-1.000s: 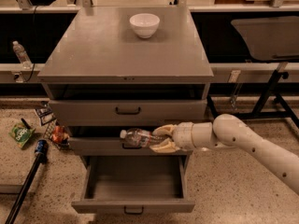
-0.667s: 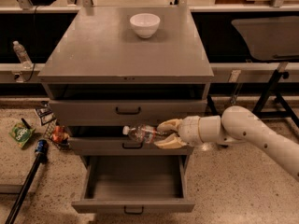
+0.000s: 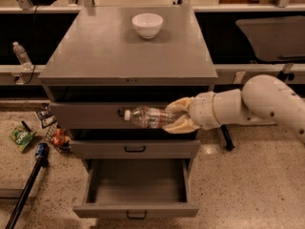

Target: Pick water bottle from bottom drawer and place on counter

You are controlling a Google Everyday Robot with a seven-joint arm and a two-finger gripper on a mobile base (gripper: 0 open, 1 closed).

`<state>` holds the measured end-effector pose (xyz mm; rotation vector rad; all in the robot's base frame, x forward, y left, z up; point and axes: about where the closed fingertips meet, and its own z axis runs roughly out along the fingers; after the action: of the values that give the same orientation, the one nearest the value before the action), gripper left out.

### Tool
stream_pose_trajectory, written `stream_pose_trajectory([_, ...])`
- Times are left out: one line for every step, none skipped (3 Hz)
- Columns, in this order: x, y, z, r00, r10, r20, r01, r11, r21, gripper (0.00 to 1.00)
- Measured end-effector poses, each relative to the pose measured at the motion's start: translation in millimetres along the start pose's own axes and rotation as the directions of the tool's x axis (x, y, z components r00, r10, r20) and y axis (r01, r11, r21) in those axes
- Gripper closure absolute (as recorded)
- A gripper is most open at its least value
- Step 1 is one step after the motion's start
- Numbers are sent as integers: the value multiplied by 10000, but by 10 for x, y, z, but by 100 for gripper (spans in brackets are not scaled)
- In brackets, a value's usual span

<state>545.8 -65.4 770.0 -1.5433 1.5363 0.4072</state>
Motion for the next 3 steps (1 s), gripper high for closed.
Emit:
stream_pose_trajectory([-633, -221, -211, 9934, -1033, -494, 1043, 9944, 178, 100])
stream_pose_trajectory([-633, -221, -211, 9934, -1033, -495, 1043, 9944, 179, 100])
stream_pose_trajectory([-675, -532, -130, 9914, -1054, -773, 1077, 9939, 256, 100])
